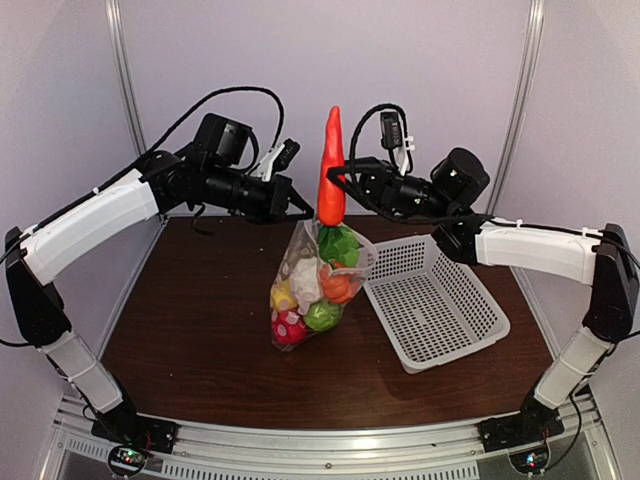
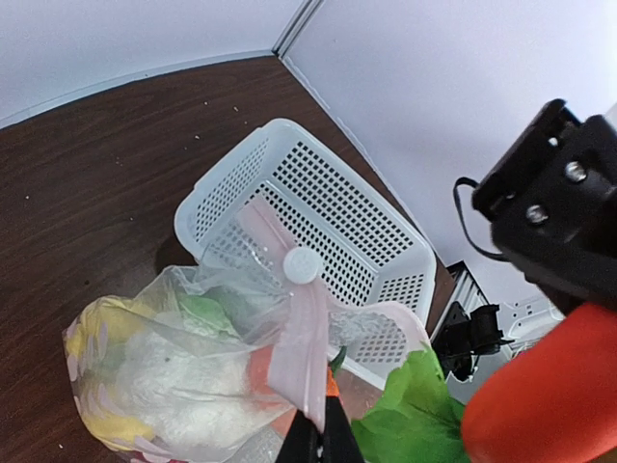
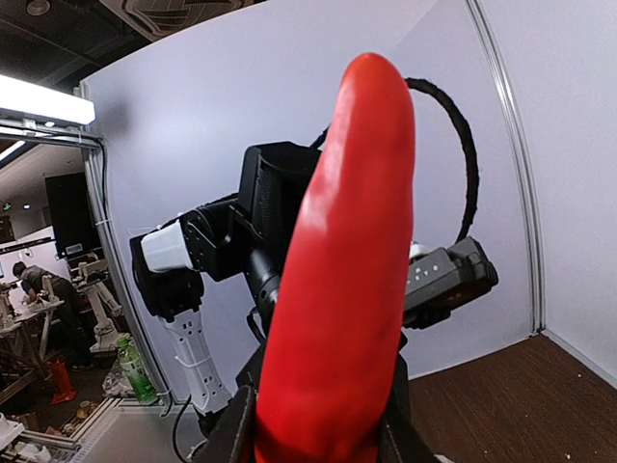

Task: Place the food in the zip-top bag and seal the zipper
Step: Place the fake vegetable in the zipper food storage bag.

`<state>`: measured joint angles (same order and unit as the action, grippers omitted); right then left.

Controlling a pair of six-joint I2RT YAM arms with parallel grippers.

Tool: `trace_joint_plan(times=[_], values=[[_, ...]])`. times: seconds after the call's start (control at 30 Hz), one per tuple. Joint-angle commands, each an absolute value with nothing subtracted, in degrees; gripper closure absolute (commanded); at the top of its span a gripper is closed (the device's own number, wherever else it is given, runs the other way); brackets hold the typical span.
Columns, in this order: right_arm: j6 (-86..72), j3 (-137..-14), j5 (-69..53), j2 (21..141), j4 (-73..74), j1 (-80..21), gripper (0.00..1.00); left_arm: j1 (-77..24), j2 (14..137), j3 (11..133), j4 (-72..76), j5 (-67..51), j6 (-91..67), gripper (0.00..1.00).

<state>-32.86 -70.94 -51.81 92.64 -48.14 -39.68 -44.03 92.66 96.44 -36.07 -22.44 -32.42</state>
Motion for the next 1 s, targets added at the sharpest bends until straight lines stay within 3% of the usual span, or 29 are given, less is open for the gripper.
trace_joint_plan(times=[0.0, 0.43, 0.47, 0.57, 0.7, 0.83, 0.97], values=[[-29.32, -68.13, -50.59, 95.41, -51.57, -39.65, 1.00, -43.94, 89.94, 98.71, -32.12, -24.13, -32.73, 1.00], [-25.04, -60.48, -47.62, 96.85, -54.01, -41.80, 0.91, -43.27, 87.79, 97.27, -31.50, -22.04, -32.17, 1.00], [-24.20, -59.69, -47.14, 96.23, -53.29, -41.90, 0.85, -43.13, 87.77, 97.03, -31.43, -22.00, -32.17, 1.00], [-19.61, -58.83, -47.23, 92.72, -46.41, -41.86, 0.54, -42.85, 87.57, 96.10, -31.02, -22.24, -32.04, 1.00], [-11.40, -63.28, -48.71, 87.93, -27.18, -39.87, 0.29, -42.48, 87.41, 94.66, -30.55, -22.65, -31.70, 1.00], [-0.19, -72.13, -45.36, 85.27, -2.54, -38.17, 0.22, -42.15, 87.32, 93.60, -30.09, -23.61, -31.42, 1.00], [9.05, -78.10, -40.98, 84.19, 11.81, -38.25, 0.21, -42.09, 87.57, 93.10, -29.99, -24.26, -31.03, 1.00]])
